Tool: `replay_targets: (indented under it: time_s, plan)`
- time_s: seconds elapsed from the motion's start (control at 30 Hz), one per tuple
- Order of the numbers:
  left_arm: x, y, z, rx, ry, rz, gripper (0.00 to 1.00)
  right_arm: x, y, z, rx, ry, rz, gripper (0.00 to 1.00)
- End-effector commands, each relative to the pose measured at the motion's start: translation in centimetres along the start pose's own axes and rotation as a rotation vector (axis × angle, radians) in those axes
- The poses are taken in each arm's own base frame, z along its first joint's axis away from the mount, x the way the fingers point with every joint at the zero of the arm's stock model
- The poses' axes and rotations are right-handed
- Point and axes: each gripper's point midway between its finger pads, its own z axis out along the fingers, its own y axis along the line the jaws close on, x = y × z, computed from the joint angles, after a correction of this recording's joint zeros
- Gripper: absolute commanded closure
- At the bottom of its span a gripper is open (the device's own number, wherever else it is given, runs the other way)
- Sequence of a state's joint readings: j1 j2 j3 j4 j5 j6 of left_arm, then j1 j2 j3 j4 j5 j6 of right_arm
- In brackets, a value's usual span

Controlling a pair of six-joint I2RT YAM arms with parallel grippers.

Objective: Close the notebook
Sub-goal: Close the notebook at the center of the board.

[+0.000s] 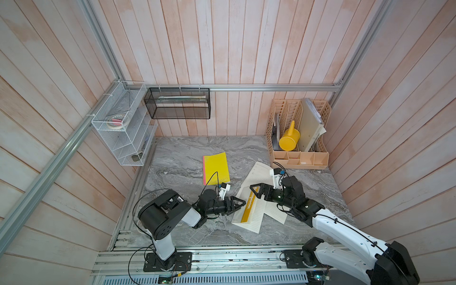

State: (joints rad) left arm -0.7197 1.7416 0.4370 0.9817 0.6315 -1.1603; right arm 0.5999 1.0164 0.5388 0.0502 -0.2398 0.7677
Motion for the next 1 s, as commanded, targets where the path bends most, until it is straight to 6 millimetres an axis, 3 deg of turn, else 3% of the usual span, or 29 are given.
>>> replay_targets:
  time_s: [0.0,0.27,0.53,0.77,0.97]
  plan:
    - [0.1,1.6,0.2,-0.122,0.031,0.052,0.33,0.8,1.0,0.7,-0.054,0.024,0.018,0.02]
    - [0.0,3.2,1.0,-0.228,0.079,0.077,0.32,1.7,1.6,1.1,-0.065,0.041,0.013,0.02]
    - [0.1,3.8,1.6,-0.221,0.089,0.056,0.32,-0.1,3.2,-0.4,-0.064,-0.027,-0.036,0.02]
    - [0.1,4.9,1.3,-0.285,0.083,0.045,0.32,2.0,3.6,1.3,-0.143,0.054,0.011,0.02]
    - [-0.2,4.2,0.7,-0.278,0.067,0.055,0.32,4.6,1.1,2.4,-0.104,0.103,0.056,0.02]
